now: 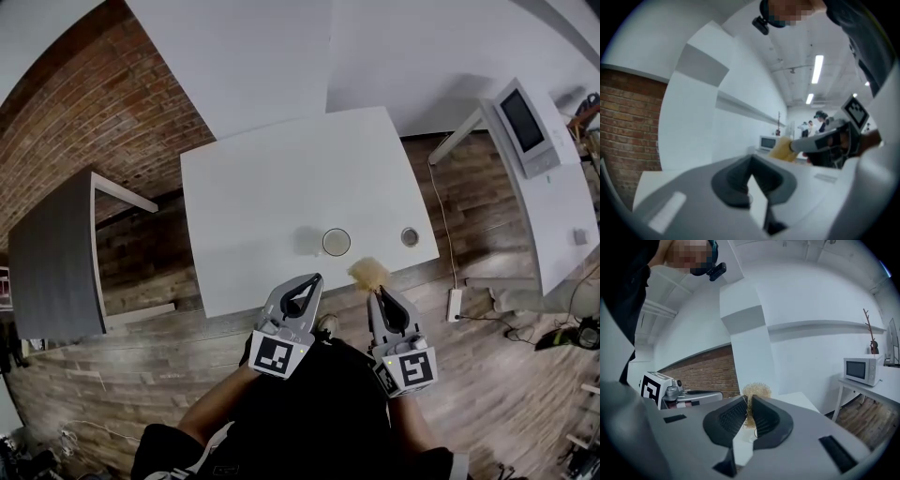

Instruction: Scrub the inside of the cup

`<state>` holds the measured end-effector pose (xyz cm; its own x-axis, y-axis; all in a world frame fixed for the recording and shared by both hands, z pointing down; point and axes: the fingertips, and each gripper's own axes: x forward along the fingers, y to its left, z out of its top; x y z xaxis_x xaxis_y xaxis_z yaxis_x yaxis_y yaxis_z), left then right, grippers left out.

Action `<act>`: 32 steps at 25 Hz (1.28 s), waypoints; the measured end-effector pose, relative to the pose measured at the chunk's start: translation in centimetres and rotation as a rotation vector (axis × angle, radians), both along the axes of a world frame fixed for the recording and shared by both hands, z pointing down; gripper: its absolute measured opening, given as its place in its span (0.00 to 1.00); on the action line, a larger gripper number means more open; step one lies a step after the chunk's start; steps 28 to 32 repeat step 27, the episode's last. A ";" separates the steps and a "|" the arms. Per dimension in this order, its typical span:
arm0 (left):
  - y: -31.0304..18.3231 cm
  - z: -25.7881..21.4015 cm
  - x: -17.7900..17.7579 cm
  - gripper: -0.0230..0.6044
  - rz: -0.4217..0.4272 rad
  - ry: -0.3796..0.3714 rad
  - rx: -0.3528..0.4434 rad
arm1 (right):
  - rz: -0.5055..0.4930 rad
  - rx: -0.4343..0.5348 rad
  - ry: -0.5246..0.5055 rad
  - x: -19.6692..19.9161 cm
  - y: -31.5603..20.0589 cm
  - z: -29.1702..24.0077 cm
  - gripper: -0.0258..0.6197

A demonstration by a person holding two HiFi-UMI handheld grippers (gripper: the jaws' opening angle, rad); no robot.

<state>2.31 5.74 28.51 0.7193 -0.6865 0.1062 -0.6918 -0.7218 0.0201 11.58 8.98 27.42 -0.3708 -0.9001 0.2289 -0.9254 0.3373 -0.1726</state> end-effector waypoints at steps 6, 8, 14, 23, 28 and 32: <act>0.7 -0.3 0.4 0.04 0.016 -0.005 0.010 | 0.010 0.018 0.018 0.2 -0.1 -0.9 0.08; 0.8 -0.2 0.5 0.04 0.022 -0.007 0.009 | 0.021 0.024 0.010 0.2 -0.3 -1.6 0.08; 1.2 -0.1 0.7 0.04 0.035 -0.006 0.004 | 0.012 0.014 0.023 0.3 0.2 -1.7 0.08; 1.8 0.1 0.8 0.04 0.060 -0.043 0.016 | -0.023 0.011 0.062 0.1 0.7 -0.8 0.08; 1.9 0.2 0.9 0.04 0.058 -0.027 0.005 | -0.035 0.013 0.063 -0.2 0.8 -0.8 0.08; 1.9 0.2 0.9 0.04 0.058 -0.027 0.005 | -0.035 0.013 0.063 -0.2 0.8 -0.8 0.08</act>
